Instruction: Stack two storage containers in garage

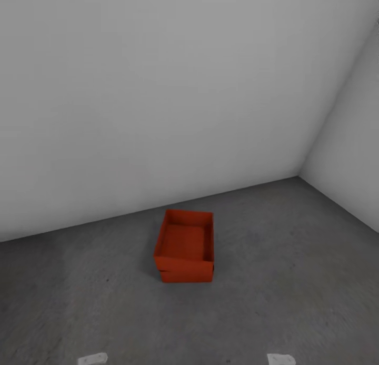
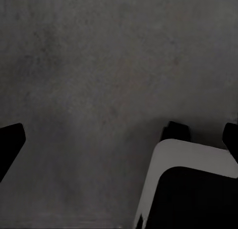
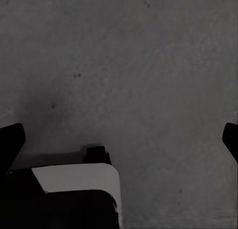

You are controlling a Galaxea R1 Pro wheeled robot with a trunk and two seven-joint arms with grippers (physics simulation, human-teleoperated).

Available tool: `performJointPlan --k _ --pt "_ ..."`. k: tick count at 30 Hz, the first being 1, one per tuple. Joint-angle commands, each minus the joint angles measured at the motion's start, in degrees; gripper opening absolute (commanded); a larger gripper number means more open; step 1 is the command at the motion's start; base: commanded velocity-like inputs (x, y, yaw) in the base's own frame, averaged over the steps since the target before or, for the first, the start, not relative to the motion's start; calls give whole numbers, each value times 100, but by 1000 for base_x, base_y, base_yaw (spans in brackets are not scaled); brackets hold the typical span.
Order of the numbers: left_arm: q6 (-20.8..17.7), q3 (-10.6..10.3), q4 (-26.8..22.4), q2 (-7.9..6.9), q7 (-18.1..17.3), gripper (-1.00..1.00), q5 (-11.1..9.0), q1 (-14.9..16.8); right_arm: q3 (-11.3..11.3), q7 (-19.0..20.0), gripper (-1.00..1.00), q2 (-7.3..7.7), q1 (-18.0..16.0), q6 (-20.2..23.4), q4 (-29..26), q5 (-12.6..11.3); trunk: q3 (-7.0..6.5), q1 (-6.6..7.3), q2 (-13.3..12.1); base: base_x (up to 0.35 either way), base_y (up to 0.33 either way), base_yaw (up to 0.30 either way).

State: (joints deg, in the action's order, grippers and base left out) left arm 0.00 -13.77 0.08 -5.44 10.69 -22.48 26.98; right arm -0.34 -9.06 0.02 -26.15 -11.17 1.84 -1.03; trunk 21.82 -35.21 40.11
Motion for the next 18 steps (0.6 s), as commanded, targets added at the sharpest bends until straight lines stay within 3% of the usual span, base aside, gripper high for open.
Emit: performJointPlan --k 1,4,10,18 --pt "-15 -52 0 7 11 100 -70 -99 -10 -5 100 -1 86 128 18 -9 -4 -1 5 0 0 0" --pt "-27 -51 -4 13 6 100 -153 -311 -10 4 100 -2 358 320 18 -10 -30 -1 5 0 0 0" --pt "-72 -51 0 46 4 100 -512 -614 -10 9 100 -21 953 381 18 -11 -83 -1 5 0 0 0" --pt "-90 -47 -6 171 -38 100 -593 -1041 -15 42 100 -25 1545 239 10 39 -155 -1 5 0 0 0"
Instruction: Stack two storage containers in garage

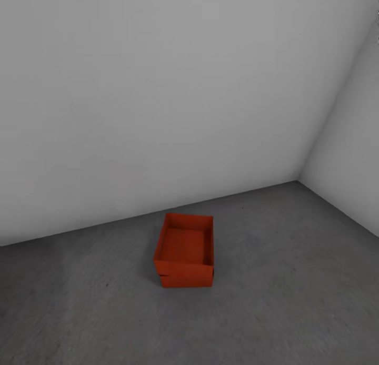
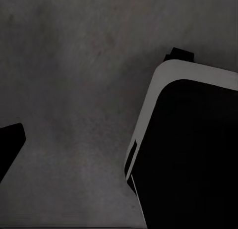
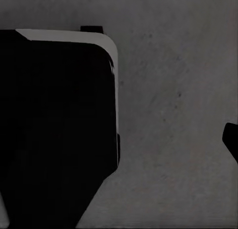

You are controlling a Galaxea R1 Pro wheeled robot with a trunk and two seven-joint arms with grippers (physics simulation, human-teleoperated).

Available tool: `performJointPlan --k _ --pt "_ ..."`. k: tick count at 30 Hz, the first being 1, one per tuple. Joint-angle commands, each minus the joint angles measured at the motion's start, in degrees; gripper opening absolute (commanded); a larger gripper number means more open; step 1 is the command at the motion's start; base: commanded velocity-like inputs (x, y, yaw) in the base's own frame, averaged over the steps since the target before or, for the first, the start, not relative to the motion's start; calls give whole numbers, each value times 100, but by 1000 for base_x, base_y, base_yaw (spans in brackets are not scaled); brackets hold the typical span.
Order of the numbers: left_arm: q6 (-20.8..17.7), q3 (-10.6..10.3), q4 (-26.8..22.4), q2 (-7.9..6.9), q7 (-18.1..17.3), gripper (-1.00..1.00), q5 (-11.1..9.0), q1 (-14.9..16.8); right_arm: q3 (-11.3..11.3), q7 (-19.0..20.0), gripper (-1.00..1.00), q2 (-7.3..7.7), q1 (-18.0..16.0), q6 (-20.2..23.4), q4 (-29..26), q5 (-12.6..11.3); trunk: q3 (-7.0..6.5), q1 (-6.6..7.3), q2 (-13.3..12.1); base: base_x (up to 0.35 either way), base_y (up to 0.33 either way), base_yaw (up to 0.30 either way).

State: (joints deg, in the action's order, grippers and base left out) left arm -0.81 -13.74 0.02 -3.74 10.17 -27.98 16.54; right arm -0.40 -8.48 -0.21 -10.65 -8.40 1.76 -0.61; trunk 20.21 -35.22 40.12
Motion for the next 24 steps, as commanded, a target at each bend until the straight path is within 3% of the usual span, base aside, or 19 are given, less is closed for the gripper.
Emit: performJointPlan --k 1,6,24 --pt "-12 -50 0 9 11 100 -43 -5 -10 -2 100 -1 25 -55 18 -1 -4 -1 5 0 0 0" --pt "32 -51 -1 189 -166 100 -31 -221 -13 190 100 3 152 -169 17 -6 -49 -1 5 0 0 0" --pt "71 -49 -2 198 -261 100 -57 -301 -18 298 100 15 170 -226 17 15 -151 -1 5 0 0 0"
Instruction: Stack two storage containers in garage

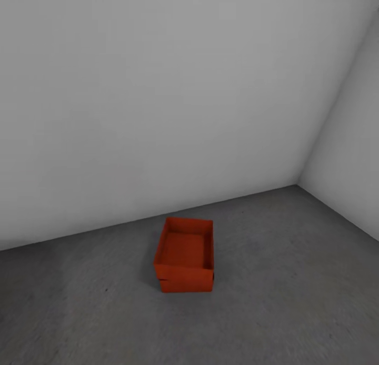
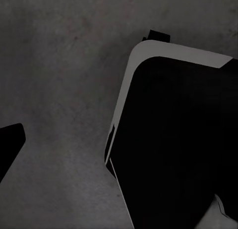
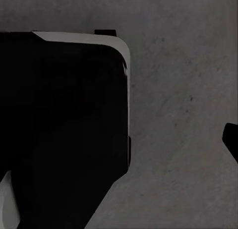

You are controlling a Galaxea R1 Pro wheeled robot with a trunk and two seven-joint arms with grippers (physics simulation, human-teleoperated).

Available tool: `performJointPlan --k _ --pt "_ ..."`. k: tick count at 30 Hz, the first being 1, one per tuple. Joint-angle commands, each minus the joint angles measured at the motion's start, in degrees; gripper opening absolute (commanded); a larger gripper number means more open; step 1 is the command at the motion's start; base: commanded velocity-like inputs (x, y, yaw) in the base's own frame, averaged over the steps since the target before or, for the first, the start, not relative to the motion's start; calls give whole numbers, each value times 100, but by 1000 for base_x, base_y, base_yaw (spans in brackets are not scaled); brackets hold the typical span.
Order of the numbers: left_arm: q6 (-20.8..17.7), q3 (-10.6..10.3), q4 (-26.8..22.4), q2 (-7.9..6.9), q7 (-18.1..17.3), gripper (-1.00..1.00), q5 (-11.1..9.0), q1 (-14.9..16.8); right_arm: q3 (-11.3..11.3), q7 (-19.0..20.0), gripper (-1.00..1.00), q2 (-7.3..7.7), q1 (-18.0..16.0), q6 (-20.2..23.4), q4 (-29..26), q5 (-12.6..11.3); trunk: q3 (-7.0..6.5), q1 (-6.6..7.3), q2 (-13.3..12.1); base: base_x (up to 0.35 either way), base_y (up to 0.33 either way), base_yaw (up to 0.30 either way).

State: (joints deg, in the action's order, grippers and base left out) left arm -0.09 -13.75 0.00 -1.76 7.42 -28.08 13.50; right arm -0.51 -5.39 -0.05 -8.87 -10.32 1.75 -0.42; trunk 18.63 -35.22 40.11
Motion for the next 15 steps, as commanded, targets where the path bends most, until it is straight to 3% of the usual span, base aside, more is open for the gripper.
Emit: performJointPlan --k 1,15 --pt "-2 -49 0 0 14 100 -45 3 -11 3 100 2 -7 -34 19 2 7 -1 6 0 0 0" --pt "-6 -49 0 0 14 100 -48 3 -19 37 100 5 -7 -17 19 155 6 -1 6 0 0 0"
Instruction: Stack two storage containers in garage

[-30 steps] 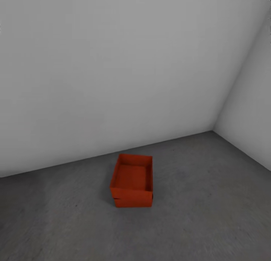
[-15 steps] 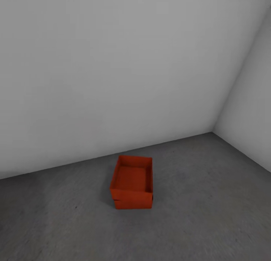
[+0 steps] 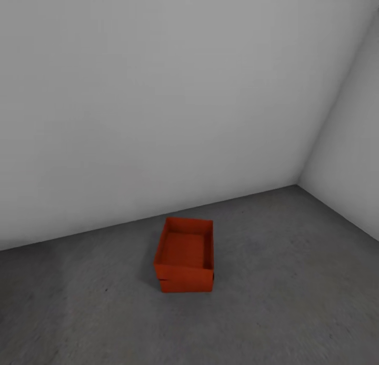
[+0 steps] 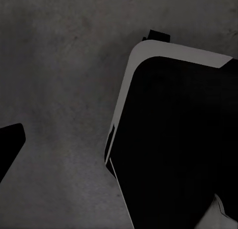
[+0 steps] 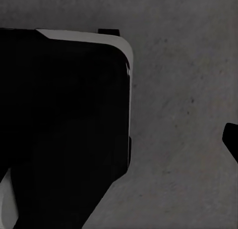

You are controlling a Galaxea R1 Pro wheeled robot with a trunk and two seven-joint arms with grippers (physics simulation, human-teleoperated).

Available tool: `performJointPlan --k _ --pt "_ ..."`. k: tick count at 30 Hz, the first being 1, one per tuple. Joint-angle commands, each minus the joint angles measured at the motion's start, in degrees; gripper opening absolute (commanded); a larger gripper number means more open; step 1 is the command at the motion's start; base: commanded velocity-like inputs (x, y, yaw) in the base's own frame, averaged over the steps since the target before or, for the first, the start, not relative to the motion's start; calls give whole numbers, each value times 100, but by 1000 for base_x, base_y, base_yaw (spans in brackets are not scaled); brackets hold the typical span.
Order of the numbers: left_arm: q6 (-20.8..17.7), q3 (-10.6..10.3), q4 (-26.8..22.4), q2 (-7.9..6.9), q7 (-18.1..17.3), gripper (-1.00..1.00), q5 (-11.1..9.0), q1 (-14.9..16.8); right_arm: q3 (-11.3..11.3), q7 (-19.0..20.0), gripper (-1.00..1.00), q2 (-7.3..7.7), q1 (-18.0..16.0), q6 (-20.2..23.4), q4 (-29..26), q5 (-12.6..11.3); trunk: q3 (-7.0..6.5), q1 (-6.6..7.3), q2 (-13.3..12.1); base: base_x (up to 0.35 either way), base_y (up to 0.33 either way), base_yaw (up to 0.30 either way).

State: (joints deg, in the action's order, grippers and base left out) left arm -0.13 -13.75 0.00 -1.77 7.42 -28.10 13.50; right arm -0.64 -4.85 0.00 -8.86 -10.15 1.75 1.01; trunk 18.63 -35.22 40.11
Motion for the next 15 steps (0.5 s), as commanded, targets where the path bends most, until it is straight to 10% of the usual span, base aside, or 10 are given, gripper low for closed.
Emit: performJointPlan --k 1,15 --pt "-2 -49 0 0 14 100 -46 3 -6 -17 100 -2 -8 -38 19 12 7 -1 6 0 0 0" --pt "4 -49 0 1 14 100 -41 3 11 -9 100 -88 -10 -83 19 -30 -38 -1 6 0 0 0"
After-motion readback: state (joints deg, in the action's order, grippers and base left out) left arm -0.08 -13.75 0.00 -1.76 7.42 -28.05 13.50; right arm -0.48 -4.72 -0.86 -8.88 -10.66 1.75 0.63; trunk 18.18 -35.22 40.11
